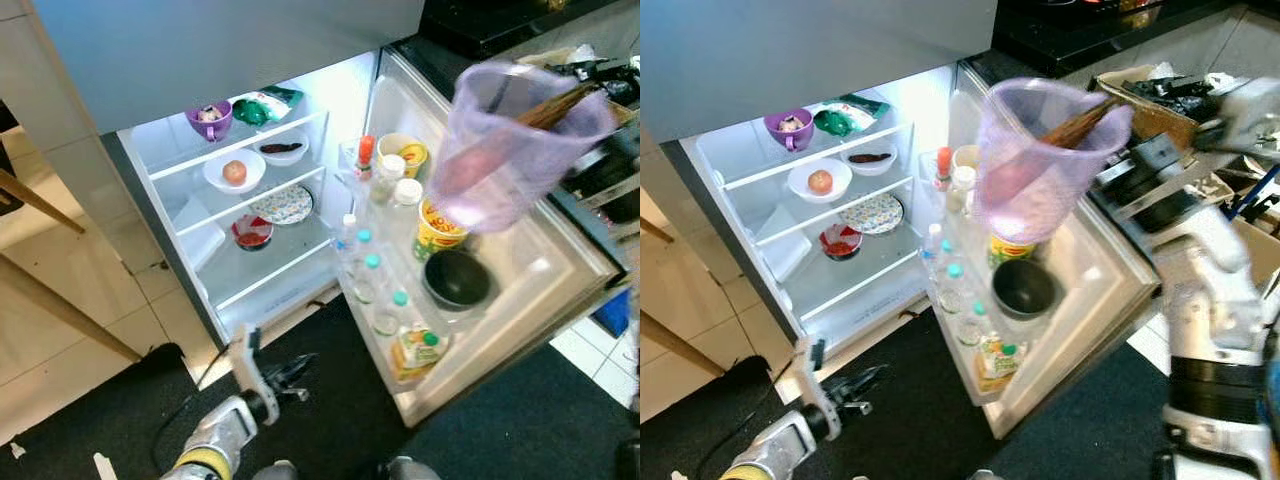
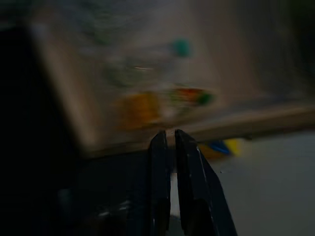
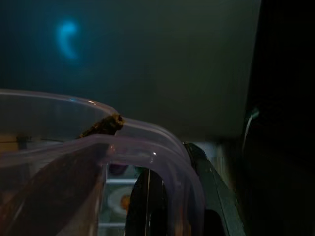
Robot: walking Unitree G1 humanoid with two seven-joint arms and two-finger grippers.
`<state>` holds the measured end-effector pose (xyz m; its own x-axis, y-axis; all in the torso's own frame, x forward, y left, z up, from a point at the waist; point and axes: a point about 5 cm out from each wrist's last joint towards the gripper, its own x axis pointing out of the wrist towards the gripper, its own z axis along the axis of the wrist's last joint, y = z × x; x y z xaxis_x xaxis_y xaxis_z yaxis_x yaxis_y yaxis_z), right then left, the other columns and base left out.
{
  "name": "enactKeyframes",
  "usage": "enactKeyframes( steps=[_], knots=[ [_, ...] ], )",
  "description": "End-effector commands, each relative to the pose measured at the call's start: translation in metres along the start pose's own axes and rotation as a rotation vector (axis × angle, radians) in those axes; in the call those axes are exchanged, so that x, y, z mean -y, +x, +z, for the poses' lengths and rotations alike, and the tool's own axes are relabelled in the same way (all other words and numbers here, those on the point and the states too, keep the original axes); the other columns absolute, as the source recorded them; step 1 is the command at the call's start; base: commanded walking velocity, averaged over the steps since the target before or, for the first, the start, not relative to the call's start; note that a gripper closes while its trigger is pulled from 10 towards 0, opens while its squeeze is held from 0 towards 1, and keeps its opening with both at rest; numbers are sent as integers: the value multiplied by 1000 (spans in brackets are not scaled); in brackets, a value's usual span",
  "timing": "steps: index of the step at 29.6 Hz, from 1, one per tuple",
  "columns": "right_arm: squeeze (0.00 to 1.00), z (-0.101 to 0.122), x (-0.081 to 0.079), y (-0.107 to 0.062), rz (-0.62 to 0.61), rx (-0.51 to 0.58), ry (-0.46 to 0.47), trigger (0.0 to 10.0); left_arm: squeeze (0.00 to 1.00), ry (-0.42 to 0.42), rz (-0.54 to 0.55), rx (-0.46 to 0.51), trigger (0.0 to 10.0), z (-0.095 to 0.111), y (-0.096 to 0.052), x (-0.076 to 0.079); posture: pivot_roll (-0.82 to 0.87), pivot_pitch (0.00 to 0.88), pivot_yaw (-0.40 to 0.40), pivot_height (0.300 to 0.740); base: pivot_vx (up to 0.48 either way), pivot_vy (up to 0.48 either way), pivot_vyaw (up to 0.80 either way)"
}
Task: Restocking fridge
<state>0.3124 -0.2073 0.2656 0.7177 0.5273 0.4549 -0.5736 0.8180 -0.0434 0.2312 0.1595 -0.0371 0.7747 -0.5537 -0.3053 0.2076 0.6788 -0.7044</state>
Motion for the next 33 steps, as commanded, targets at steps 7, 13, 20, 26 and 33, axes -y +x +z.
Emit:
enactKeyframes(
  steps=[7,13,20,26,33],
  knots=[
    [0,-47,-27,5,26,-96,110,10000,0,-8,254,-7,10000,-17,-32,-29,-19,79,-36,740,0,0,0],
    [0,-89,-49,1,27,-204,207,10000,0,0,417,-34,10000,-28,-50,-43,-15,79,-40,740,0,0,800],
    [0,-113,-57,-9,4,-281,241,10000,0,-6,464,-63,10000,-37,-56,-46,-15,76,-36,740,0,0,796],
    [0,-127,-61,-18,-13,-328,258,10000,0,-5,488,-79,10000,-42,-58,-46,-14,74,-34,740,0,0,793],
    [0,-134,-64,-20,-14,-341,262,10000,0,-8,507,-100,10000,-47,-59,-46,-15,72,-30,740,0,0,788]
  ],
)
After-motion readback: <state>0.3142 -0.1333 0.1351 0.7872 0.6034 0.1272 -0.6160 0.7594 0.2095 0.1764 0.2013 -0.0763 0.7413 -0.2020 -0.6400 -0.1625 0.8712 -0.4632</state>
